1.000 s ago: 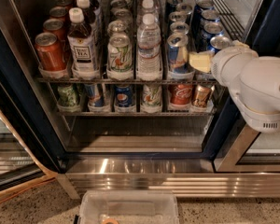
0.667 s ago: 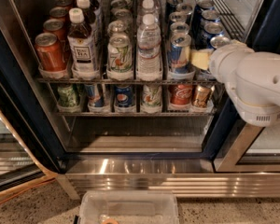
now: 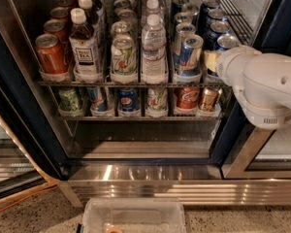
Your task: Pick pepsi can from top shelf of fridge
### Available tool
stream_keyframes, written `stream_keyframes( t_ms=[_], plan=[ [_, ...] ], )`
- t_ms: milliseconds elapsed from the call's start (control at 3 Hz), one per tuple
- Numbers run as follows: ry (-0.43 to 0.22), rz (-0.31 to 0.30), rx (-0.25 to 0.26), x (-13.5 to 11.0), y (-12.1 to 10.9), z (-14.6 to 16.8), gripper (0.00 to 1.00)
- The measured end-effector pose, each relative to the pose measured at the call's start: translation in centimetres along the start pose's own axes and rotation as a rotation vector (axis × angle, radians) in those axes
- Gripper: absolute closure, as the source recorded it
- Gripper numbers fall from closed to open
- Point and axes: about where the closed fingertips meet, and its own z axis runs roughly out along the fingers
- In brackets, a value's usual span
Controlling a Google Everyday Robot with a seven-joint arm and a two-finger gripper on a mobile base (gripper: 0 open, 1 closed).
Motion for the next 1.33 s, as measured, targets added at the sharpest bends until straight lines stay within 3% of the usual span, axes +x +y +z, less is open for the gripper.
stream_keyframes(
  t_ms=[667, 1000, 1333],
  plan=[
    [0.012, 0.024, 0.000, 0.3, -0.3, 0.7, 0.96],
    [0.008, 0.031, -0.015, 0.0, 0.0, 0.9, 1.00],
    [-0.035, 0.036, -0.042, -2.0, 0.5, -0.8, 1.00]
  ],
)
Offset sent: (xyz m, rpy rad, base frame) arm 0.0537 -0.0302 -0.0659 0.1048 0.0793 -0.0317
